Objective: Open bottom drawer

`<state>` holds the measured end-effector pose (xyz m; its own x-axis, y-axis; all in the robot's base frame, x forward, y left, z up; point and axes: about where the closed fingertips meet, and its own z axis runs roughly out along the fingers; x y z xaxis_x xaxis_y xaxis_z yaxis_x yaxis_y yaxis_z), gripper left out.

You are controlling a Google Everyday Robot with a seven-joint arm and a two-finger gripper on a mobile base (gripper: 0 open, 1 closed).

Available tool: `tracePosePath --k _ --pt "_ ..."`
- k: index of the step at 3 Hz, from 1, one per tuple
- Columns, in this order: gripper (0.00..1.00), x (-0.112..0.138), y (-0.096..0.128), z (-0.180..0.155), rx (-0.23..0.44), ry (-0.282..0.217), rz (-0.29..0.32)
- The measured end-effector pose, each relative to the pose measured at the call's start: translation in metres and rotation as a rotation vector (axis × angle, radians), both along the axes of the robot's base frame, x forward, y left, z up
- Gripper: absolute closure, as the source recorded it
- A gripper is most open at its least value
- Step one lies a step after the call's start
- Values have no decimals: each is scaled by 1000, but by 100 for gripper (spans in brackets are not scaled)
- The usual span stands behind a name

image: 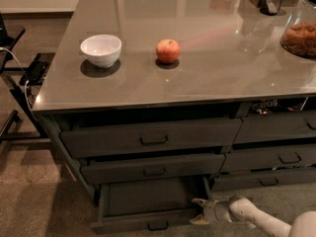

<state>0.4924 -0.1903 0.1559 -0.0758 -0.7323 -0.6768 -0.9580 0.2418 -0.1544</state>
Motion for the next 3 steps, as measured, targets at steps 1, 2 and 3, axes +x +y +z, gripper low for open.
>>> tracePosePath --k 1,2,3 --pt "86 0 0 2 0 0 0" --pt "100 -15 -5 -2 10 4 -9" --pt "100 -17 -5 3 10 4 -9"
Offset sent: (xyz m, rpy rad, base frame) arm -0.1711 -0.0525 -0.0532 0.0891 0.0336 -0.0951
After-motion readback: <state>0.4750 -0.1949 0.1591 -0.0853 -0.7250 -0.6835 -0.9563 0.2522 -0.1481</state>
